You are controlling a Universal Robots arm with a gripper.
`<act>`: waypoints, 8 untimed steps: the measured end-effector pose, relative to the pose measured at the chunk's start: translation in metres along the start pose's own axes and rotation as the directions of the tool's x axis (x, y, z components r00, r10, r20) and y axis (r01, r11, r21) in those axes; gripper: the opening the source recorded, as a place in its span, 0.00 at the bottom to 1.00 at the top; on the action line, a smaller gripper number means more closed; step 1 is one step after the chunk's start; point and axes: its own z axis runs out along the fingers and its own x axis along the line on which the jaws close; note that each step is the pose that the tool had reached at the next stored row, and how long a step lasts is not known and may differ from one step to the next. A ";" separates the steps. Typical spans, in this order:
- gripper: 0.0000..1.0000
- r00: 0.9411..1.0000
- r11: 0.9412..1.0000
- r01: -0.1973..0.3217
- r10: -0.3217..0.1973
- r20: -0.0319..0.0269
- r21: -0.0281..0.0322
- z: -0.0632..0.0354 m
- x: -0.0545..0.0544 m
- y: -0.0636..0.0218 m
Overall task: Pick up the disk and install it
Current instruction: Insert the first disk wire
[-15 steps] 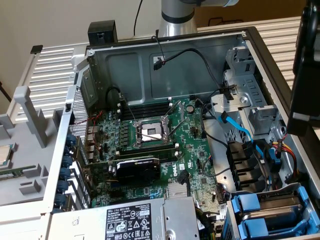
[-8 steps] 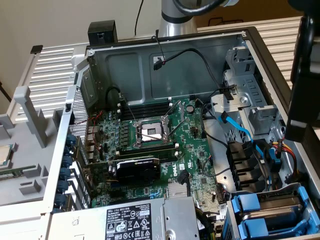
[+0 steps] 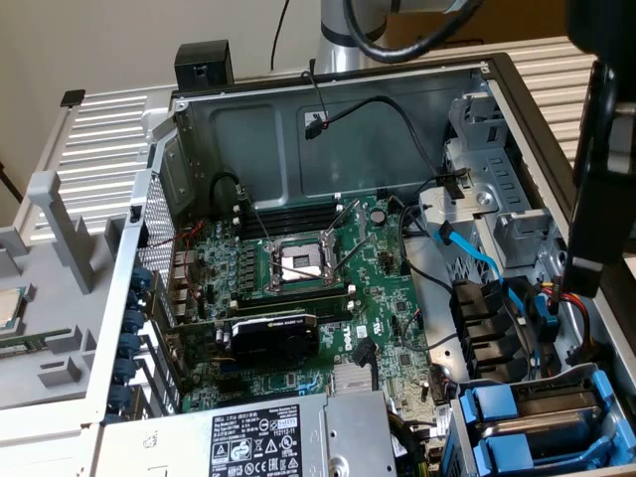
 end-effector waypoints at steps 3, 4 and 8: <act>0.61 1.000 1.000 0.000 0.000 0.001 -0.002 0.0054 0.000 0.0005; 0.61 1.000 1.000 0.000 0.000 0.001 -0.002 0.0072 0.000 0.0006; 0.61 1.000 1.000 0.000 0.000 0.004 -0.005 0.0144 -0.001 0.0015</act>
